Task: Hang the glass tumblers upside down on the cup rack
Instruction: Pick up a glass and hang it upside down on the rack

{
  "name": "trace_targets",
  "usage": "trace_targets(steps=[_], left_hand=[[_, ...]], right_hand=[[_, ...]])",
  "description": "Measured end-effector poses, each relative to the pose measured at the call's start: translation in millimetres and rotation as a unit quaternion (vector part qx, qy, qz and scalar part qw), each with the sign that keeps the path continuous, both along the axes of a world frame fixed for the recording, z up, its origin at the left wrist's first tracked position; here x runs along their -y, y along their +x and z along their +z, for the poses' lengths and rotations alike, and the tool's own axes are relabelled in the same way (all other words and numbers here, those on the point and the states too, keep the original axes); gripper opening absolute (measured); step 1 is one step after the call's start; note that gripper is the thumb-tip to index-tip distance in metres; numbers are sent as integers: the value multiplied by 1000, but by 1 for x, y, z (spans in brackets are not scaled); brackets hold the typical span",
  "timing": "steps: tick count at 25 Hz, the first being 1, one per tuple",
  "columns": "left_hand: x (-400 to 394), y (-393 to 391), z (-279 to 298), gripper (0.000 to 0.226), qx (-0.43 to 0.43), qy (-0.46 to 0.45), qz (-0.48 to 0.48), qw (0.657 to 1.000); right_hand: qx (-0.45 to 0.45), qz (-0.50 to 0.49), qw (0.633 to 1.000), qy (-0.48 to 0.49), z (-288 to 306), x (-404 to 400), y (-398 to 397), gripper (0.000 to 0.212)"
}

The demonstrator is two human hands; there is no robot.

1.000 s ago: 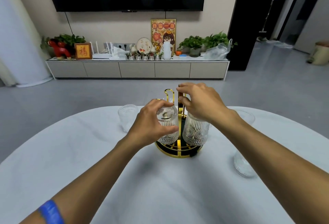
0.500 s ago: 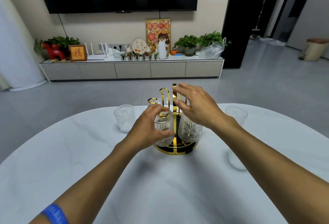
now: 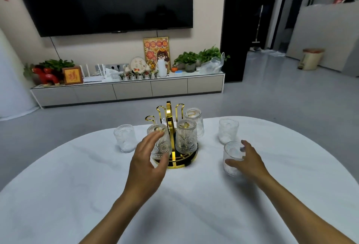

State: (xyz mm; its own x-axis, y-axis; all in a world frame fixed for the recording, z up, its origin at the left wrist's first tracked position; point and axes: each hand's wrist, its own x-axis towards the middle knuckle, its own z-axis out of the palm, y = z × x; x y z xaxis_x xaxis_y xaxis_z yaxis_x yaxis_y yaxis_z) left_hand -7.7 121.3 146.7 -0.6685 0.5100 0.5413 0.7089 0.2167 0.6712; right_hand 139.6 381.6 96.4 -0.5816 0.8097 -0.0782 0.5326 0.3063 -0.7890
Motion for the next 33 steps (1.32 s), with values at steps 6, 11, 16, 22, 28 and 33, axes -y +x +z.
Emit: trace_targets(steps=[6,11,16,22,28,33], left_hand=[[-1,15,35,68,18,-88,-105,990],[-23,35,58,96,160,-71,-204,963],[-20,29,76,82,238,99,-220,941],[-37,18,77,89,146,61,-234,959],[-55,-87,87,66,122,-77,-178,973],[-100,-151,77,47,-7,-231,-86,969]], right_hand=[[-137,71,987,-43,37,38,-2,83],[-285,288,907,-119,104,87,-8,84],[-292,219,877,-312,120,97,-13,54],[-273,201,735,-587,118,94,-31,51],[-352,25,830,-432,146,24,-90,43],[-337,-20,926,-166,155,-14,-157,59]])
